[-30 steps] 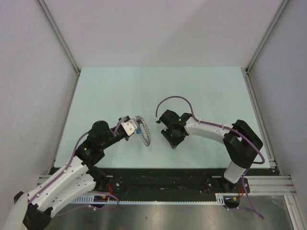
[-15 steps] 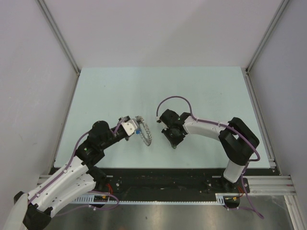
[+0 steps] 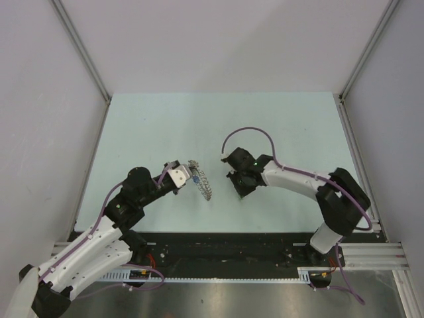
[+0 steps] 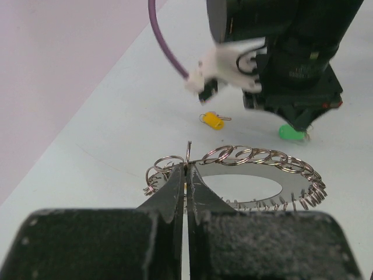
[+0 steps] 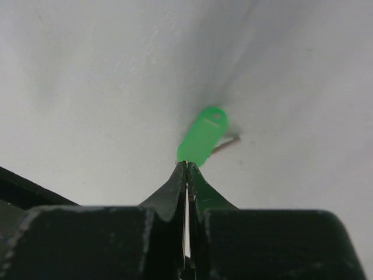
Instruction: Put the keys on the keyring
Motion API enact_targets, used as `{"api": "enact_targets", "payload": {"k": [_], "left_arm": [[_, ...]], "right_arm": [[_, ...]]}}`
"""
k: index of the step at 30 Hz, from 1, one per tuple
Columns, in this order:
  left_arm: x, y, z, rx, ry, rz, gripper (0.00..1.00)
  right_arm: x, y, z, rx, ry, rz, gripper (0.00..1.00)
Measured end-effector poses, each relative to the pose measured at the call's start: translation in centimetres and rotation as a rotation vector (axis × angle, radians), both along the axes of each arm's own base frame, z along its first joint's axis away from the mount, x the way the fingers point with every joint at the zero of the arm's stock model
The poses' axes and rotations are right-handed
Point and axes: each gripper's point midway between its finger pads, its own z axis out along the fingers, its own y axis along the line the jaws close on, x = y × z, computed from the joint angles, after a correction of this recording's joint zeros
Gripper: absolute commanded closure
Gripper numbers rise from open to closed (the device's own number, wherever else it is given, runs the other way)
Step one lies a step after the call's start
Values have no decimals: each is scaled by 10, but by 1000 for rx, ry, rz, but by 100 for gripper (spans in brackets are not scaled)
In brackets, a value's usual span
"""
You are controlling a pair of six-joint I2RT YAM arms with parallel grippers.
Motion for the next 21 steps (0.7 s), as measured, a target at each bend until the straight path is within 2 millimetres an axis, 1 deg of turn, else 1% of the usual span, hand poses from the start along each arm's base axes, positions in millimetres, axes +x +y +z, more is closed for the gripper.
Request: {"api": "enact_targets", "payload": {"k": [3, 5, 6, 8, 9, 12, 15, 17, 21], "left_arm": [[0, 0, 0, 0, 0, 0, 100], [0, 0, 0, 0, 0, 1, 100], [0, 0, 0, -1, 0, 1, 100], [0, 0, 0, 0, -1, 2, 100], [0, 0, 0, 0, -1, 3, 99], [0, 0, 0, 0, 0, 3, 100], [0, 0, 0, 0, 0, 1, 100], [-1, -1, 0, 0, 0, -1, 100], [-1, -1, 0, 0, 0, -2, 100]], "right_arm": [[21, -9, 32, 84, -138, -94, 100], [34, -18, 55, 175, -237, -171, 100], [38, -26, 66, 218, -273, -214, 100], [45, -41, 81, 282, -327, -299, 100], [49, -48, 84, 293, -347, -336, 100], [48, -59, 82, 295, -366, -391, 100], [45, -72, 76, 263, -365, -449, 100], [44, -86, 70, 229, -366, -512, 100], [39, -100, 60, 193, -342, -587, 100]]}}
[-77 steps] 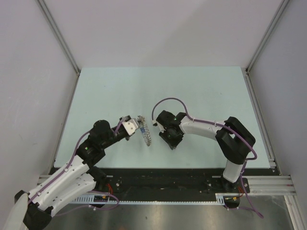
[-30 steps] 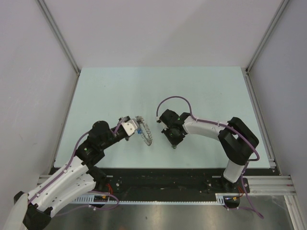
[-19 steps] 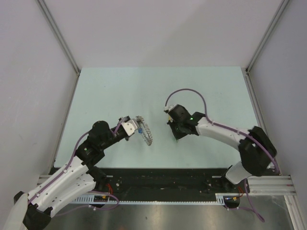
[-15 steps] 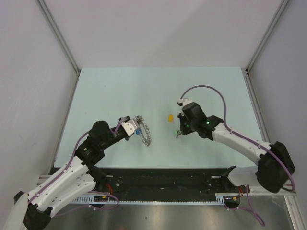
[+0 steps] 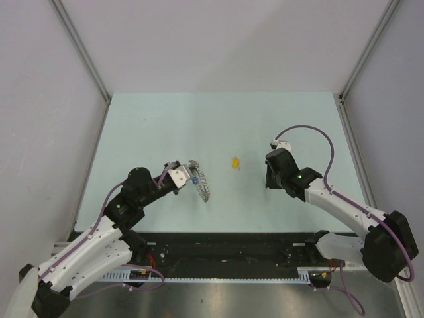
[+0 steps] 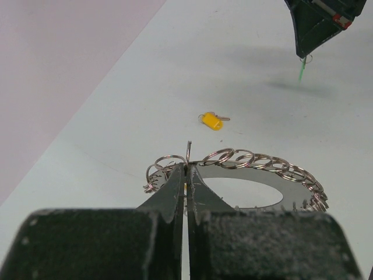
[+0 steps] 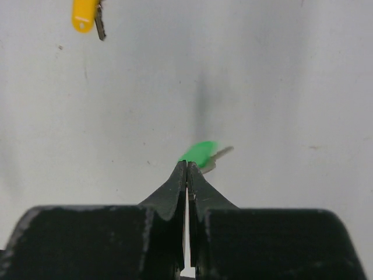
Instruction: Put the keys on the keyring
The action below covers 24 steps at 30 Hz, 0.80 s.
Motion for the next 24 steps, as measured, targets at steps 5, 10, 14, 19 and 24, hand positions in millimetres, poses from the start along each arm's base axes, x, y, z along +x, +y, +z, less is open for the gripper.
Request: {"api": "enact_targets", "payload": {"k": [5, 10, 14, 19, 24], "left_arm": [[0, 0, 0, 0, 0, -2, 100], [-1, 0, 0, 0, 0, -2, 100], [-1, -1, 0, 0, 0, -3, 100], [-1, -1, 0, 0, 0, -4, 100], [-1, -1, 0, 0, 0, -4, 100]], "right_arm": [[-15, 9, -23, 6, 93, -22, 100], [-37, 38, -46, 29, 185, 0, 100], [-46, 55, -66, 52, 256, -12, 100], [-47, 72, -75, 105, 286, -19, 94], [-47, 82, -73, 143, 289, 1, 68]]}}
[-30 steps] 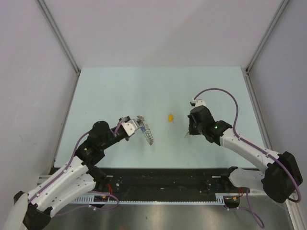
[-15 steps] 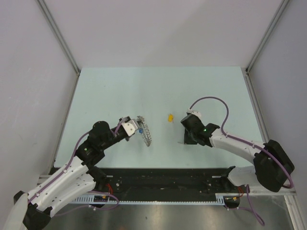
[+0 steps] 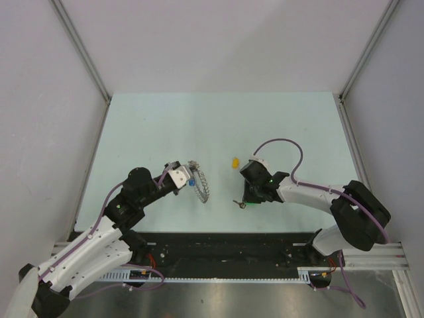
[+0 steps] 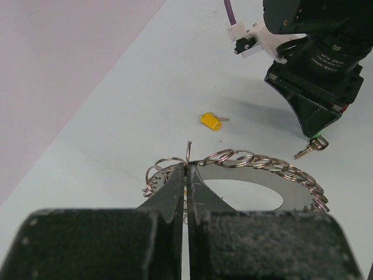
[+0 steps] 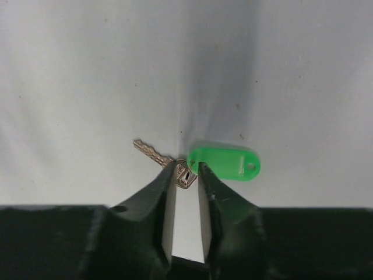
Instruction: Put the keys on the keyring
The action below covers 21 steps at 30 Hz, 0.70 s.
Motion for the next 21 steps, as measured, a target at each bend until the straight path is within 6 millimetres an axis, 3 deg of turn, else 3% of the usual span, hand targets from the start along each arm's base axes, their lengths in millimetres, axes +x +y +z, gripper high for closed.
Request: {"api": "enact_targets", "payload": {"k": [4, 8, 14, 21], "left_arm": [[0, 0, 0, 0, 0, 0, 100], [0, 0, 0, 0, 0, -1, 100], [-1, -1, 0, 0, 0, -3, 100], [-1, -1, 0, 0, 0, -5, 100]], "right_arm": [[5, 2, 9, 0, -15, 34, 57], [15, -12, 18, -1, -28, 46, 51], [26, -32, 22, 9, -13, 83, 52], [27, -30, 18, 47, 10, 155, 61]]}}
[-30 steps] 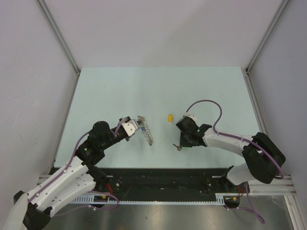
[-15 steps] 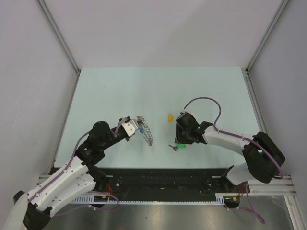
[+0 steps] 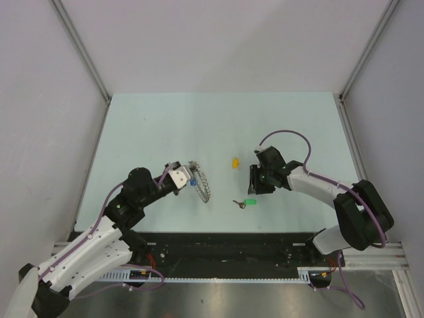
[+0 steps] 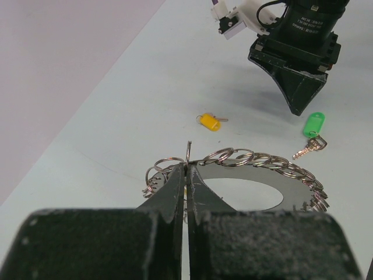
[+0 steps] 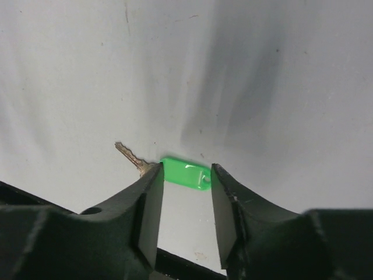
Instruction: Put the keys on the keyring
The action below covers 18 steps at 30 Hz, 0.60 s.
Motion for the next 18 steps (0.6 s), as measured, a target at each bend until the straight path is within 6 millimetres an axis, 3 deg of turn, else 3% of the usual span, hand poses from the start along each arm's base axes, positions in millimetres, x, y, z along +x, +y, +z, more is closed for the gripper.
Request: {"api": "enact_targets", "payload": {"k": [8, 18], "left_arm": [[0, 0, 0, 0, 0, 0, 100], [-1, 0, 2, -3, -4, -1, 100]], "right_arm": [[-5, 5, -25, -1, 75, 51, 66], [-23, 20, -26, 27, 97, 88, 73]]}}
